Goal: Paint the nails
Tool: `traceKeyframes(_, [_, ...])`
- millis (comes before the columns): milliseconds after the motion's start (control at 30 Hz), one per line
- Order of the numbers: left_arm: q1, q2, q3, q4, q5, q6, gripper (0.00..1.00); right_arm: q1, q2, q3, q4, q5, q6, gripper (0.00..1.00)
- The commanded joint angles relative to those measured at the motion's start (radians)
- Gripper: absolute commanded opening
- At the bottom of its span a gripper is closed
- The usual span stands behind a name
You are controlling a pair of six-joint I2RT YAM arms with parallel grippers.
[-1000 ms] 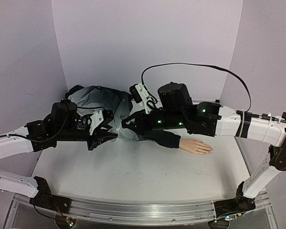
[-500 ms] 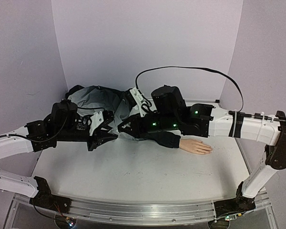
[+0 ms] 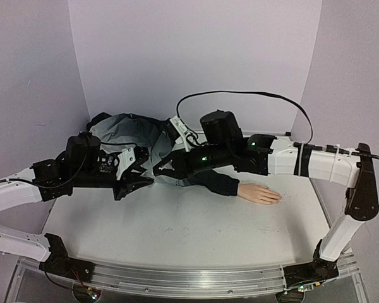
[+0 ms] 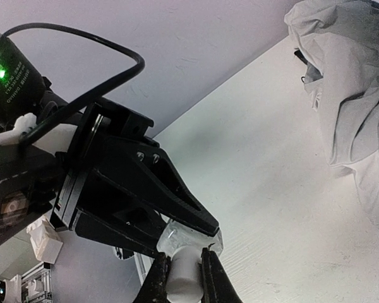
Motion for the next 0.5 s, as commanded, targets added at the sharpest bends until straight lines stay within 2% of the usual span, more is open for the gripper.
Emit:
traceKeyframes(0, [-0.005,-0.060,0.033,0.096,-0.032,-0.001,0.00,-0.015,0.067,0.048,0.017,-0.079,0.006,0.00])
traceKeyframes(167, [-0.005,-0.071,0.017,0.134,-0.138,-0.010,0.00,-0.002,0.150,0.059,0.129,-0.121,0.138,0.00])
traceKeyframes(267, [-0.005,-0.073,0.009,0.150,-0.185,-0.013,0.00,0.059,0.239,0.149,0.140,-0.044,0.226,0.00])
traceKeyframes(467, [-0.005,-0.078,-0.002,0.169,-0.263,-0.007,0.00,0.146,0.380,0.243,0.188,0.101,0.544,0.00])
